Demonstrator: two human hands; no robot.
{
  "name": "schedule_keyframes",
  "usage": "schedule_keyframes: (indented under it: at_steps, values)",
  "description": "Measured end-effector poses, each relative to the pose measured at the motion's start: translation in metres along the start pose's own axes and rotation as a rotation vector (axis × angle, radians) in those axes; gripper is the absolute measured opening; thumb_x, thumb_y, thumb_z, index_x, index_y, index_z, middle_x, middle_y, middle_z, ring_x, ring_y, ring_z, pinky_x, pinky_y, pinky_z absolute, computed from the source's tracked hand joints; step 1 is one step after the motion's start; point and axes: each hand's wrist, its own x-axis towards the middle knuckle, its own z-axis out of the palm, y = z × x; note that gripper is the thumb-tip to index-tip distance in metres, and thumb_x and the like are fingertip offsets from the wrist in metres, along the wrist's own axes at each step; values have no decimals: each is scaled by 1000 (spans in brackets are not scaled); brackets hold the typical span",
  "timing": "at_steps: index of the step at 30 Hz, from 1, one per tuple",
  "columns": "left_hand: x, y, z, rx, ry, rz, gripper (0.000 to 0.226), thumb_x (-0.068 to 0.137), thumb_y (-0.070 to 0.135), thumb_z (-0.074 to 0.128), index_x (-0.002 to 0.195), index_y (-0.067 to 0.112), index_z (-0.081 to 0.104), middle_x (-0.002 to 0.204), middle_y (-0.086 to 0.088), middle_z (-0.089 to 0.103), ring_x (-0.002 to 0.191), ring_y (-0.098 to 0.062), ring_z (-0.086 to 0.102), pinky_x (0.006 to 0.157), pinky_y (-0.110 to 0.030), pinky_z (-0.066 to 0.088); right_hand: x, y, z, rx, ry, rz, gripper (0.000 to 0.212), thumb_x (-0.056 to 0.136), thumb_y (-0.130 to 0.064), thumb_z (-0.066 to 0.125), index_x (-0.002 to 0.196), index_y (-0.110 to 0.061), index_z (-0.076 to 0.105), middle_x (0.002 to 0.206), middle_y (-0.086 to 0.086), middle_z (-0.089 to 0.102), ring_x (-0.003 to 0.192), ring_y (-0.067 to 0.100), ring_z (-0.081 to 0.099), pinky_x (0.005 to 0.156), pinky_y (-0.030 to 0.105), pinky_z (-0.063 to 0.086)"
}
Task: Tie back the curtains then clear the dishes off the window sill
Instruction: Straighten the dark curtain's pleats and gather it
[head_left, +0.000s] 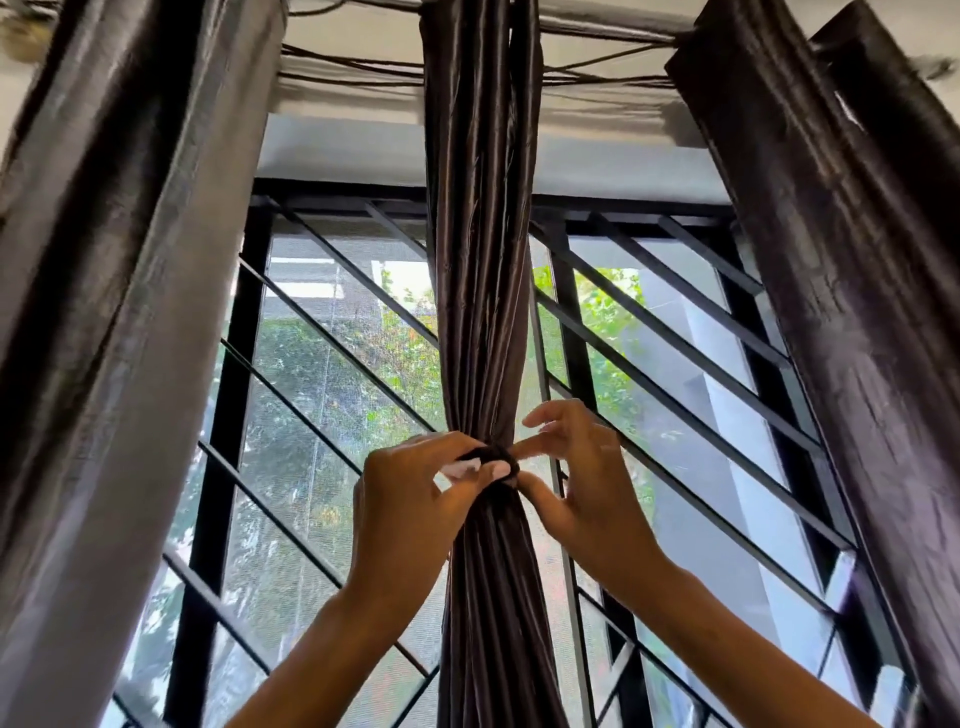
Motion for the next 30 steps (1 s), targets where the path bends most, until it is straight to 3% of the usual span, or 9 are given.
schedule_keyframes:
  at_steps: [2, 5, 7, 10, 14, 17, 24, 28, 30]
  values:
    - [-1, 2, 0, -26, 57, -50, 12, 69, 28, 82, 73, 25, 71, 66, 15, 67, 61, 0, 61, 53, -29, 49, -3, -3, -1, 45, -50, 52, 34, 76, -19, 64, 100, -30, 42, 82, -28, 60, 92, 4, 61, 89, 38, 43]
    - [-3, 11, 4, -123, 125, -84, 18, 68, 19, 83, 63, 27, 68, 67, 12, 66, 58, -1, 61, 53, -26, 50, -4, -12, -7, 51, -105, 70, 29, 73, -28, 56, 99, -26, 44, 89, -21, 52, 98, 4, 50, 91, 29, 36]
    - [-4, 14, 6, -177, 172, -107, 21, 71, 16, 81, 63, 28, 66, 69, 9, 66, 58, -3, 60, 54, -25, 51, -1, -16, -11, -84, -108, -77, 37, 67, -32, 54, 100, -20, 46, 92, -17, 49, 94, 5, 47, 97, 35, 34]
    - [-3, 10, 7, -217, 204, -179, 16, 77, 19, 76, 66, 14, 67, 60, 4, 64, 63, -17, 63, 61, -34, 57, 3, -11, -17, -261, -82, -231, 34, 68, -25, 53, 102, -27, 48, 92, -14, 55, 90, 10, 52, 107, 41, 25]
    - [1, 1, 6, -266, 172, -215, 25, 80, 23, 75, 60, 12, 63, 55, 0, 62, 66, -28, 67, 66, -41, 58, 8, -7, -23, -427, 52, -426, 15, 83, -17, 58, 93, -20, 69, 86, -8, 67, 92, 15, 54, 108, 52, 25]
    - [5, -2, 6, -316, 149, -251, 26, 76, 34, 72, 67, 10, 67, 60, -8, 66, 66, -33, 66, 68, -50, 56, 10, -9, -24, -470, 147, -508, 15, 88, -19, 62, 85, -15, 76, 104, 0, 70, 105, 22, 59, 108, 57, 26]
    - [12, -2, 2, -260, 155, -349, 16, 75, 30, 78, 64, 20, 72, 57, -5, 66, 58, -15, 58, 66, -49, 55, 2, -21, -13, -296, 122, -225, 13, 88, -22, 58, 82, -19, 69, 126, -2, 54, 139, 22, 30, 114, 57, 1]
    - [13, -2, 3, -274, 171, -401, 16, 73, 30, 79, 63, 17, 74, 53, 5, 66, 54, -4, 56, 65, -39, 53, -1, -24, -13, -231, 97, -161, 14, 87, -29, 54, 81, -22, 64, 132, -7, 51, 144, 20, 22, 114, 55, -4]
    - [12, -1, 4, -246, 182, -407, 17, 72, 31, 80, 64, 17, 75, 54, 4, 67, 55, -8, 59, 63, -36, 52, -1, -26, -14, -240, 82, -179, 12, 87, -27, 55, 80, -22, 64, 134, -7, 51, 144, 22, 21, 113, 56, -5]
